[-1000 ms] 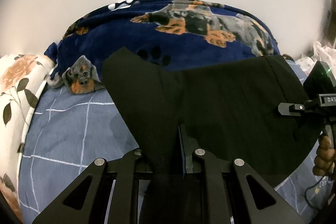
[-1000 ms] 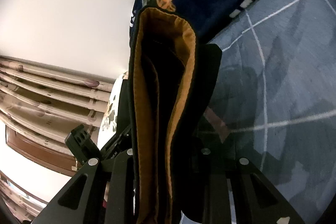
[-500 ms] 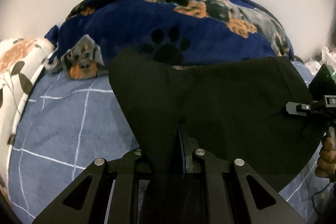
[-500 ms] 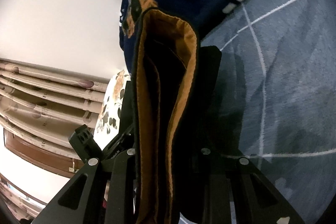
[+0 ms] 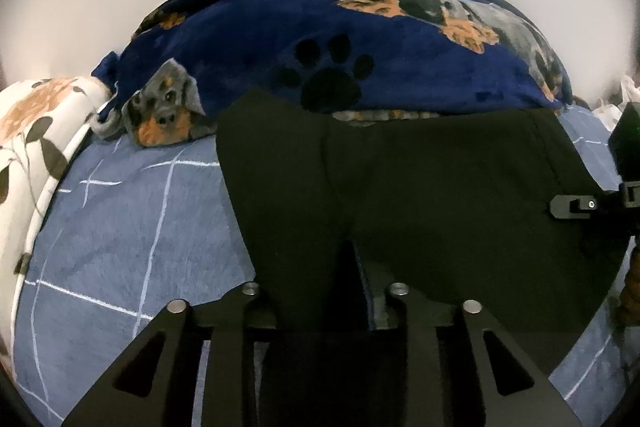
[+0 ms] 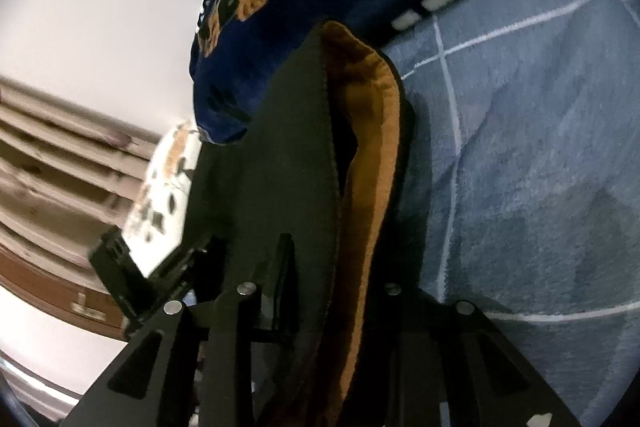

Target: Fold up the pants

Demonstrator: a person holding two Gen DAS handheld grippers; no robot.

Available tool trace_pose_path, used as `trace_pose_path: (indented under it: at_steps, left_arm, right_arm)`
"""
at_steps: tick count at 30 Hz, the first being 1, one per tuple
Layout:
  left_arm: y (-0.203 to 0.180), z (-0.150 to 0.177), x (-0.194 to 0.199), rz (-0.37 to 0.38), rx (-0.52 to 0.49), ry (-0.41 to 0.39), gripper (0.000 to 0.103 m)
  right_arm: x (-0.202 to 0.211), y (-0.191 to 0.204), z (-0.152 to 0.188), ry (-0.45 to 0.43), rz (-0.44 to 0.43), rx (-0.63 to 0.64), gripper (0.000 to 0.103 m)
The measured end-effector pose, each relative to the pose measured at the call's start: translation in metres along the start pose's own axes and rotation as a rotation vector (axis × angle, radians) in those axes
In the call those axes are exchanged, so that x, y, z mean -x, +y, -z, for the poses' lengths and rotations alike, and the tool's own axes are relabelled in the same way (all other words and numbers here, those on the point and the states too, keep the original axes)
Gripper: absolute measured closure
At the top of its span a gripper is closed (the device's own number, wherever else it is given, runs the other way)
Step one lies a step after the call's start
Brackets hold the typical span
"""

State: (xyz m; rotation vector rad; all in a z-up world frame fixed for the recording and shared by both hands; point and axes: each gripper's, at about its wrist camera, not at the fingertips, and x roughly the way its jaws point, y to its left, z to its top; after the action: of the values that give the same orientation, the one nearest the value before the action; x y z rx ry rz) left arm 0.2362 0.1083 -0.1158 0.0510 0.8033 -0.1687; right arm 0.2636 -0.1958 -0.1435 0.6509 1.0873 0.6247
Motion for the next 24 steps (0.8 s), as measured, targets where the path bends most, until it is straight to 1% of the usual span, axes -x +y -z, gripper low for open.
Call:
trace_pose_path:
  at_steps: [1, 5, 9, 16, 24]
  left_arm:
    - [0.002, 0.001, -0.001, 0.0, 0.008, 0.0, 0.067]
    - [0.009, 0.003, -0.004, 0.008, 0.046, 0.002, 0.062]
    - [0.011, 0.004, -0.005, 0.002, 0.063, 0.002, 0.057]
    - [0.013, 0.004, -0.006, -0.022, 0.079, 0.001, 0.05]
    - [0.013, 0.005, -0.006, -0.036, 0.084, 0.001, 0.047]
  right_arm:
    - [0.0, -0.001, 0.001, -0.004, 0.015, 0.016, 0.078]
    - [-0.003, 0.017, 0.004, -0.042, 0.1, 0.109, 0.076]
    - [-0.002, 0.022, 0.007, -0.073, 0.153, 0.148, 0.075]
    - [-0.003, 0.028, 0.011, -0.103, 0.187, 0.168, 0.073]
    - [-0.003, 0.032, 0.014, -0.123, 0.22, 0.19, 0.07]
